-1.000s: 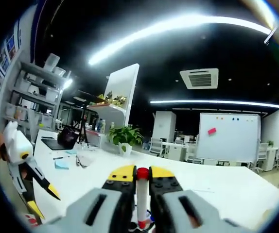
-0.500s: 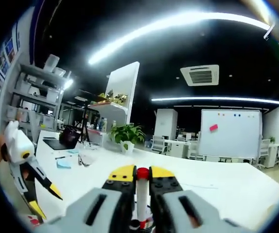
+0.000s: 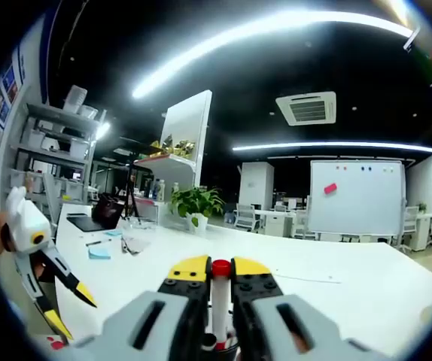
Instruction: Place the scattered laser pointers and whiteboard markers into the pen holder and stack the scattered paper cups together
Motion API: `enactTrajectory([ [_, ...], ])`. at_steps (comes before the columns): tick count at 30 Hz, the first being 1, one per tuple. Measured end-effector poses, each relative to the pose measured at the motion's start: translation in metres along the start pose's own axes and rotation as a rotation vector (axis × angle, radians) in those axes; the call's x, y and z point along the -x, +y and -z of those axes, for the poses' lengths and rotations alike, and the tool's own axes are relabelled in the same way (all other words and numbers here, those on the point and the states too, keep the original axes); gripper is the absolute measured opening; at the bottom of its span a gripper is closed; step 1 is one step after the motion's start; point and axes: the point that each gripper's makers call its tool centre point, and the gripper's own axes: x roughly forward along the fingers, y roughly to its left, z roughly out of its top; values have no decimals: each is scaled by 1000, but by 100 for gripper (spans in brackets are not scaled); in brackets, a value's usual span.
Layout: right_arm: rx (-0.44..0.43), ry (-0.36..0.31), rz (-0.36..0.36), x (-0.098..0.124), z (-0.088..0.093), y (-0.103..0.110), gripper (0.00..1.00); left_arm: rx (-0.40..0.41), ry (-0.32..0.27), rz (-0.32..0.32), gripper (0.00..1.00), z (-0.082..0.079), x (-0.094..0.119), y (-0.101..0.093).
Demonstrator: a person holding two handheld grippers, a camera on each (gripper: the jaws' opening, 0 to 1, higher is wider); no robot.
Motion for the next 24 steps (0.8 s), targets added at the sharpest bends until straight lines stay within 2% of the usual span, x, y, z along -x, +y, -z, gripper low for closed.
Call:
enactTrajectory([
  [24,-7,52,0,3,14,-2,11,-8,-5,5,55,-2,0,-2],
])
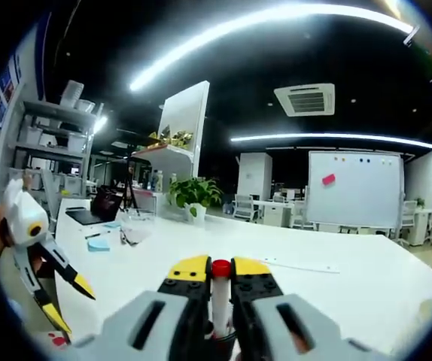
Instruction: Place the scattered laser pointers and whiteboard markers into the pen holder and stack the scattered paper cups together
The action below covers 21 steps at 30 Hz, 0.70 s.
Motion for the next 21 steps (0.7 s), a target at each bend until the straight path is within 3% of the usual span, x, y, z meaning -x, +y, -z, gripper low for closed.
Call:
enactTrajectory([
  [21,-16,58,-22,1,14,2,11,-9,1,-1,55,-2,1,-1],
])
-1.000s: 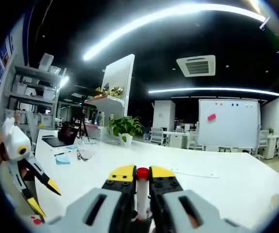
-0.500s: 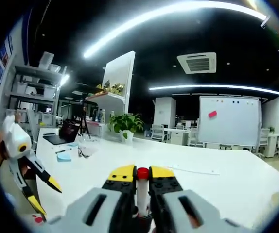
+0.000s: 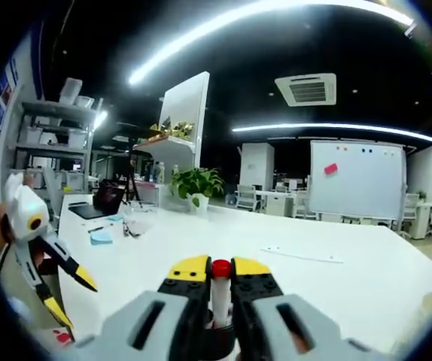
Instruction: Place the scattered laser pointers and whiteboard markers into the pen holder and stack the scattered paper cups together
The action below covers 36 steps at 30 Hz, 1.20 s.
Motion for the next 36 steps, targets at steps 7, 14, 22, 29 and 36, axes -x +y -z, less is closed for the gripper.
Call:
enactTrajectory([
  [7,0,7,-7,-1,2,1,11,-2,3,0,55,0,0,0],
  [14,-8,23,-15,-1,7,3,11,-4,5,0,55,0,0,0],
  [22,-31,33,-22,-2,10,1,11,-4,5,2,55,0,-1,-1],
  [29,-38,47,-27,-3,15,3,11,-2,3,1,55,-1,-1,0],
  [36,-41,57,-32,-3,18,3,11,1,3,4,55,0,-2,-1],
])
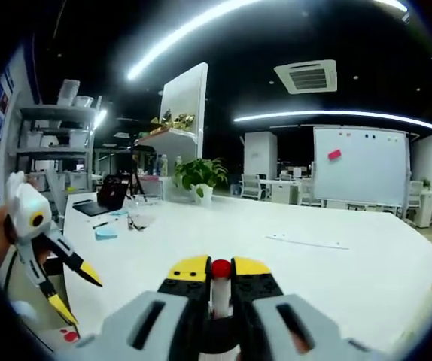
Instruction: Place the scattered laser pointers and whiteboard markers into the pen holder and stack the scattered paper cups together
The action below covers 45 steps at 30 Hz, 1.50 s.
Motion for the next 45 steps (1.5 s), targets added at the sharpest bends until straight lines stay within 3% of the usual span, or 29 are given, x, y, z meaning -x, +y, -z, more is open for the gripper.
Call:
enactTrajectory([
  [45,-17,-32,4,9,-7,0,17,-1,-1,2,55,0,-1,-1],
])
